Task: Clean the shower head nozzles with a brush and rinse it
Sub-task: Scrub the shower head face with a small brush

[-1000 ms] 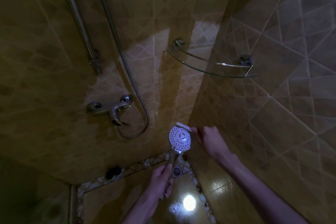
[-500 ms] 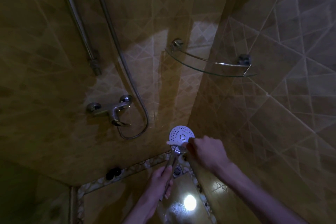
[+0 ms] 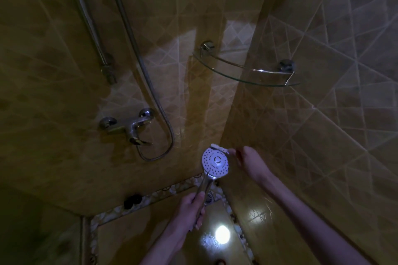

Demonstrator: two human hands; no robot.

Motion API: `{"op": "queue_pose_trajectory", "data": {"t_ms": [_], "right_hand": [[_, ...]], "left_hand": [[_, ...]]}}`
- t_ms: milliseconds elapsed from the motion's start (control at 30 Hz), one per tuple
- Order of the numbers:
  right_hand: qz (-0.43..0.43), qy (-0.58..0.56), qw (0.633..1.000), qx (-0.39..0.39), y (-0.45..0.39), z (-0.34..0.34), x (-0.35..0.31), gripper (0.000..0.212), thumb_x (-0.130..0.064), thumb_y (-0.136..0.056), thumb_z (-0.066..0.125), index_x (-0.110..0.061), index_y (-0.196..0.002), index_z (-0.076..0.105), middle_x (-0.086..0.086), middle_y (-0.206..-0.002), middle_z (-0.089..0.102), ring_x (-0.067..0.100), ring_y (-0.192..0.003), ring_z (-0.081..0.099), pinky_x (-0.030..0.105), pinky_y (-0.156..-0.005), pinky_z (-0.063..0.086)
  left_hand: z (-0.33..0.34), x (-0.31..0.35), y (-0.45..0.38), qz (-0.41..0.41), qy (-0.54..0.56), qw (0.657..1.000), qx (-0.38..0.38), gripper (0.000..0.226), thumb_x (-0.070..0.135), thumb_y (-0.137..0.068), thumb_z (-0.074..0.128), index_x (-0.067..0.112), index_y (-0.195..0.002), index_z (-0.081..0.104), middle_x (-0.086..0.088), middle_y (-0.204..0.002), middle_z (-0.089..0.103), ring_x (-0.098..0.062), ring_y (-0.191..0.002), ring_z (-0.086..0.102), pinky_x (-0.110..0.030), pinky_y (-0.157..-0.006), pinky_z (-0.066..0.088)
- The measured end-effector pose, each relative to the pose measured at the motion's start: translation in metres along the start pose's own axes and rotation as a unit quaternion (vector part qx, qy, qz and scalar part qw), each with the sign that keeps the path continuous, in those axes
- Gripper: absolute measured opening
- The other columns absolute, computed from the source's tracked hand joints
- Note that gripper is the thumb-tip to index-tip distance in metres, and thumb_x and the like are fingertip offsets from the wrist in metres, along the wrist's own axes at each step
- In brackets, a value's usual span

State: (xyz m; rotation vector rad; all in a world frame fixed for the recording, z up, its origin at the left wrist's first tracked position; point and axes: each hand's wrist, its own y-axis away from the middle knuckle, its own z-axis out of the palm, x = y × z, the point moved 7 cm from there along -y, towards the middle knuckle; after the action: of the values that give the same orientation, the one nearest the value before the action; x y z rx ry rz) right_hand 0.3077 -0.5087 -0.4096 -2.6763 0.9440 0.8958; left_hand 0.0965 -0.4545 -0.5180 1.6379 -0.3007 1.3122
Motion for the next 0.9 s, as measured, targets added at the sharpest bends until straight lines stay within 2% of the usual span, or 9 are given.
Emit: {"op": "queue_pose_trajectory", "data": {"t_ms": [67, 200, 333, 400, 533, 600, 700, 767, 900], "right_hand": [[0.000, -0.004, 1.000, 0.007, -0.002, -0.002, -0.002, 0.036, -0.029, -0.098, 0.050, -0.001, -0.080, 0.066, -0.008, -0.060, 0.056, 0.004, -0.056, 0.056, 0.024, -0.056, 0.037], [-0.136, 0.193, 0.972, 0.011, 0.025, 0.015, -0.021, 0.029, -0.048, -0.094, 0.047, -0.022, -0.086, 0.058, 0.004, -0.051, 0.059, 0.016, -0.050, 0.062, 0.018, -0.041, 0.031], [-0.034, -0.017, 0.999, 0.028, 0.004, 0.004, -0.001, 0.033, -0.030, -0.096, 0.056, -0.018, -0.065, 0.052, -0.001, -0.056, 0.056, 0.006, -0.052, 0.055, 0.024, -0.052, 0.031], [0.041, -0.078, 0.995, 0.051, -0.001, 0.000, 0.009, 0.032, -0.024, -0.096, 0.055, -0.012, -0.068, 0.047, 0.004, -0.062, 0.051, 0.017, -0.063, 0.049, 0.026, -0.058, 0.031], [-0.115, 0.153, 0.981, 0.028, 0.023, 0.019, -0.013, 0.041, -0.045, -0.095, 0.049, -0.020, -0.063, 0.049, 0.008, -0.049, 0.056, 0.023, -0.048, 0.059, 0.023, -0.046, 0.027], [-0.136, 0.157, 0.978, 0.020, 0.024, 0.024, -0.012, 0.032, -0.042, -0.093, 0.052, -0.018, -0.072, 0.053, 0.008, -0.050, 0.060, 0.018, -0.047, 0.060, 0.021, -0.045, 0.027], [-0.003, -0.023, 0.999, 0.025, 0.002, 0.013, 0.009, 0.029, -0.031, -0.098, 0.051, -0.020, -0.071, 0.052, 0.002, -0.062, 0.056, 0.012, -0.058, 0.053, 0.024, -0.057, 0.033], [0.034, -0.026, 0.999, 0.025, -0.001, 0.012, 0.014, 0.034, -0.031, -0.099, 0.049, -0.007, -0.076, 0.056, 0.008, -0.069, 0.056, 0.019, -0.064, 0.052, 0.026, -0.060, 0.033], [-0.123, 0.166, 0.978, 0.000, 0.028, 0.027, -0.012, 0.047, -0.054, -0.097, 0.037, -0.020, -0.073, 0.059, 0.005, -0.058, 0.064, 0.018, -0.051, 0.060, 0.019, -0.042, 0.024]], "left_hand": [[0.001, 0.000, 0.000, -0.001, 0.002, 1.000, -0.003, 0.031, 0.031, -0.096, 0.047, 0.017, -0.067, 0.046, 0.001, -0.049, 0.049, -0.012, -0.029, 0.037, -0.020, -0.039, 0.019], [0.001, 0.003, -0.002, 0.003, 0.021, 1.000, -0.001, 0.031, 0.028, -0.096, 0.046, 0.016, -0.069, 0.047, 0.003, -0.047, 0.050, -0.011, -0.027, 0.037, -0.014, -0.033, 0.021], [0.000, 0.007, 0.000, 0.005, 0.014, 1.000, -0.001, 0.028, 0.029, -0.096, 0.046, 0.014, -0.072, 0.050, 0.002, -0.049, 0.051, -0.011, -0.030, 0.037, -0.016, -0.033, 0.023], [0.001, 0.008, 0.002, 0.008, 0.008, 1.000, -0.002, 0.027, 0.029, -0.096, 0.046, 0.013, -0.076, 0.052, 0.002, -0.049, 0.050, -0.011, -0.030, 0.037, -0.017, -0.034, 0.023], [-0.002, 0.008, 0.002, 0.009, -0.002, 1.000, 0.007, 0.029, 0.026, -0.097, 0.045, 0.013, -0.071, 0.048, 0.002, -0.049, 0.049, -0.010, -0.028, 0.037, -0.016, -0.034, 0.021], [-0.003, 0.006, 0.002, 0.006, -0.008, 1.000, 0.009, 0.031, 0.025, -0.097, 0.046, 0.014, -0.068, 0.046, 0.001, -0.049, 0.048, -0.011, -0.028, 0.036, -0.018, -0.036, 0.021], [-0.003, 0.001, 0.002, 0.005, -0.011, 1.000, 0.010, 0.032, 0.027, -0.096, 0.047, 0.016, -0.067, 0.047, -0.001, -0.049, 0.047, -0.012, -0.029, 0.036, -0.019, -0.037, 0.020], [-0.004, -0.001, 0.001, 0.004, -0.015, 1.000, 0.009, 0.033, 0.030, -0.095, 0.048, 0.016, -0.066, 0.048, -0.003, -0.049, 0.047, -0.012, -0.029, 0.036, -0.018, -0.037, 0.021], [-0.008, -0.004, -0.002, -0.005, -0.021, 1.000, 0.018, 0.035, 0.031, -0.095, 0.048, 0.017, -0.063, 0.047, -0.005, -0.048, 0.047, -0.014, -0.028, 0.036, -0.021, -0.041, 0.019]]}}
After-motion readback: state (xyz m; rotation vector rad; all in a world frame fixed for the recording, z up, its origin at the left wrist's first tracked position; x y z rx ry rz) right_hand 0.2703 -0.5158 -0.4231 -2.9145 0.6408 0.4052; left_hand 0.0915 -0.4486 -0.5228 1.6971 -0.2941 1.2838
